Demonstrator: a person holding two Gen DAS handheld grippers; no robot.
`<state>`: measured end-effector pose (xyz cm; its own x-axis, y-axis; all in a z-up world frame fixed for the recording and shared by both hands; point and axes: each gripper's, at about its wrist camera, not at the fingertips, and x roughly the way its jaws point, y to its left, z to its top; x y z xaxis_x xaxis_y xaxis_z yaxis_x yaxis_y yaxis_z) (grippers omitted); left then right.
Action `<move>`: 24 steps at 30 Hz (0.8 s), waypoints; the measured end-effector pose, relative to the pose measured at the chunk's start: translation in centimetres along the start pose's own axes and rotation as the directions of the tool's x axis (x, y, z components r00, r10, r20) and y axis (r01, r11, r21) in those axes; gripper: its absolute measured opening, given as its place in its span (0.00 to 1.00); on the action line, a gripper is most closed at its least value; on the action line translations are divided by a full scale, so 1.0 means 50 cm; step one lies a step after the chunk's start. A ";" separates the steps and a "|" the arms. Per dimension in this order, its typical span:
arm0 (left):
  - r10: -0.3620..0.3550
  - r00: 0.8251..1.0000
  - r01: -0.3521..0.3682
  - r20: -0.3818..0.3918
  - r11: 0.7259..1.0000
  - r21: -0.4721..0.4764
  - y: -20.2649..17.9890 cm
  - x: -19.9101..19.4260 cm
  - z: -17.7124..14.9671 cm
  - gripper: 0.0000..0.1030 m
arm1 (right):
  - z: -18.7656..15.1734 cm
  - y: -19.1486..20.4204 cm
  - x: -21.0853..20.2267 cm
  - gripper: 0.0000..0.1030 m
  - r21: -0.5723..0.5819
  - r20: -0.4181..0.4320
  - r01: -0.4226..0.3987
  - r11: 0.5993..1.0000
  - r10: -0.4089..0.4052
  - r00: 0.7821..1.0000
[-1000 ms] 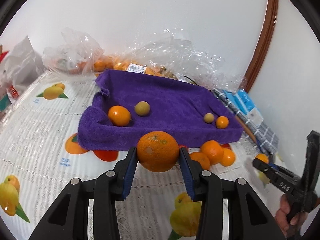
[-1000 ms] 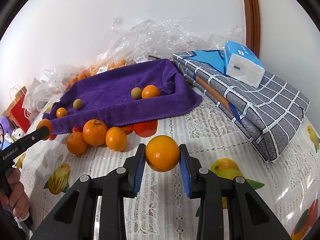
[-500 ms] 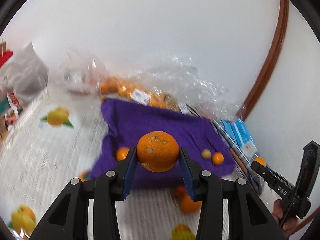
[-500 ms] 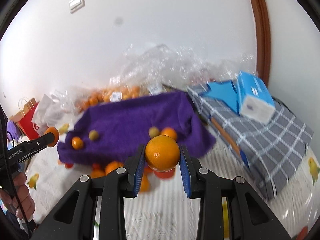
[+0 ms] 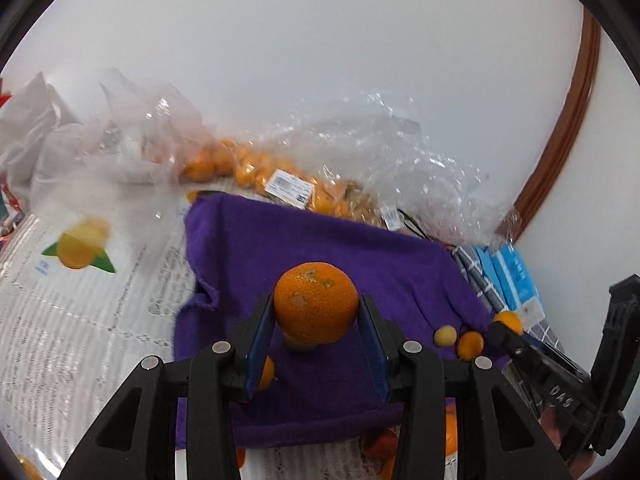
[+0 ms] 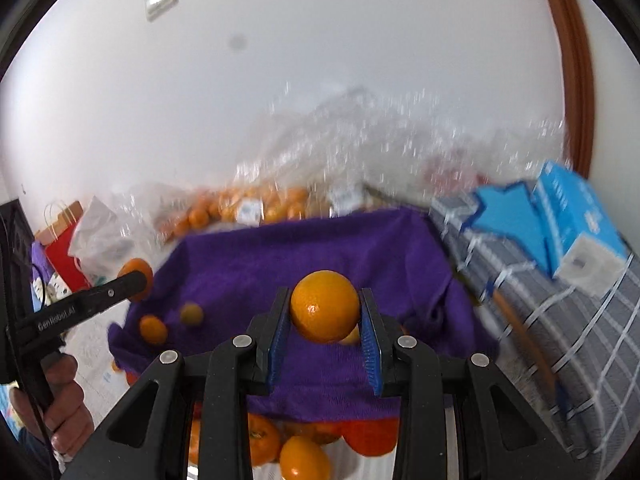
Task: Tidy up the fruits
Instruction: 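Carry the right tool's orange over the towel while the left tool carries its orange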
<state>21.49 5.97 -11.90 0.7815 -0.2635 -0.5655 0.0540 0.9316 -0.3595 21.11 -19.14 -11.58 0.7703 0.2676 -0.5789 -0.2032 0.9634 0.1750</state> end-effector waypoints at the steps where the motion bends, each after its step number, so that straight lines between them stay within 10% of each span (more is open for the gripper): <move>1: 0.002 1.000 -0.002 0.000 1.000 0.007 -0.004 0.003 -0.003 0.39 | -0.006 0.002 0.003 0.32 -0.020 0.003 0.001 1.000 -0.001 1.000; 24: -0.047 0.992 0.048 -0.121 0.999 0.012 -0.020 0.063 -0.038 0.39 | -0.032 0.011 0.066 0.32 -0.018 -0.098 0.013 1.000 -0.014 0.995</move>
<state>22.73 3.74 -14.72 0.6976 -0.3350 -0.6334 0.0993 0.9207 -0.3775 22.57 -17.71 -14.69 0.7099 0.2540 -0.6569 -0.2040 0.9669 0.1535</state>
